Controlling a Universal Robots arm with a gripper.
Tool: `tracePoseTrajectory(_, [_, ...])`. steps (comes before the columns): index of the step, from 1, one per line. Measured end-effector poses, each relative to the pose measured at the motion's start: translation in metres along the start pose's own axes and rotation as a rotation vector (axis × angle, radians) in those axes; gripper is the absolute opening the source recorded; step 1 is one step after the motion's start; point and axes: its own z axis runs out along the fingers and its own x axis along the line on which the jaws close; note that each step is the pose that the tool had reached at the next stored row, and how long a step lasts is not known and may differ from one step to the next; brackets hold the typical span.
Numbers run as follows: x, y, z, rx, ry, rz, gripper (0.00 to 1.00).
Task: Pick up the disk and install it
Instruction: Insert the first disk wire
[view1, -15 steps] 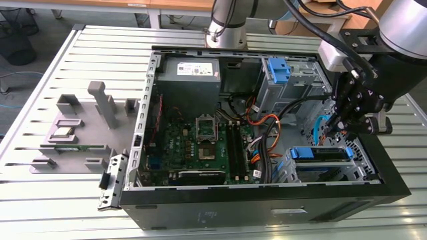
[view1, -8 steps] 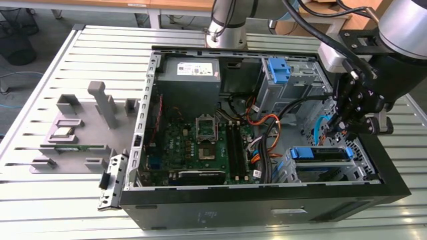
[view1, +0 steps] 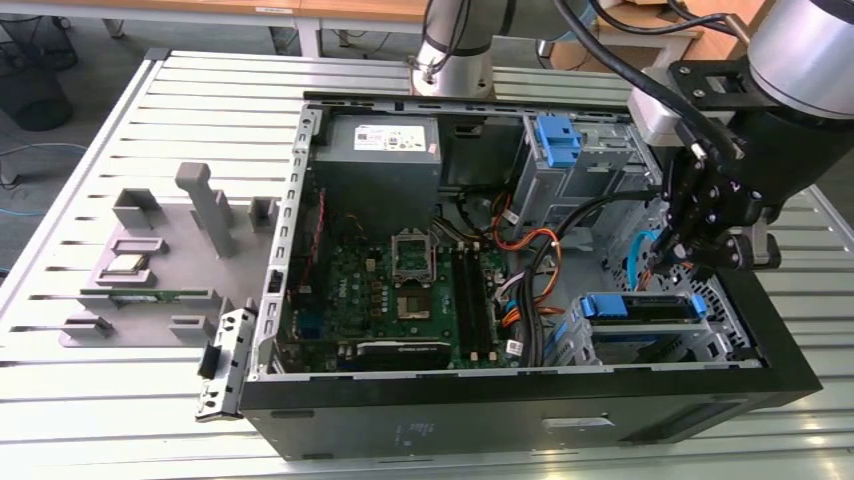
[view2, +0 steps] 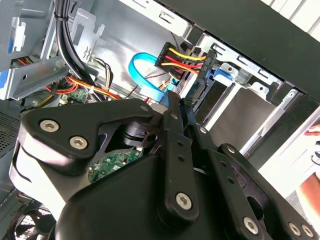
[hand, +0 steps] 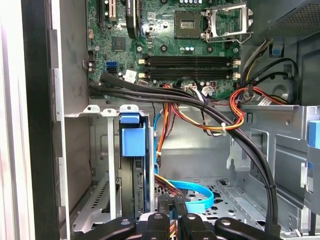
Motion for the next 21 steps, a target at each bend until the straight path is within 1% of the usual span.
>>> tracePoseTrajectory(4, [0.0003, 0.0043, 0.0000, 0.0071, -0.0002, 0.000, 0.16])
tracePoseTrajectory(9, [0.0005, 0.0073, 0.0002, 0.0133, -0.0002, -0.001, 0.16])
tracePoseTrajectory(21, [0.0038, 0.0073, 0.0004, 0.0141, -0.0006, -0.001, 0.16])
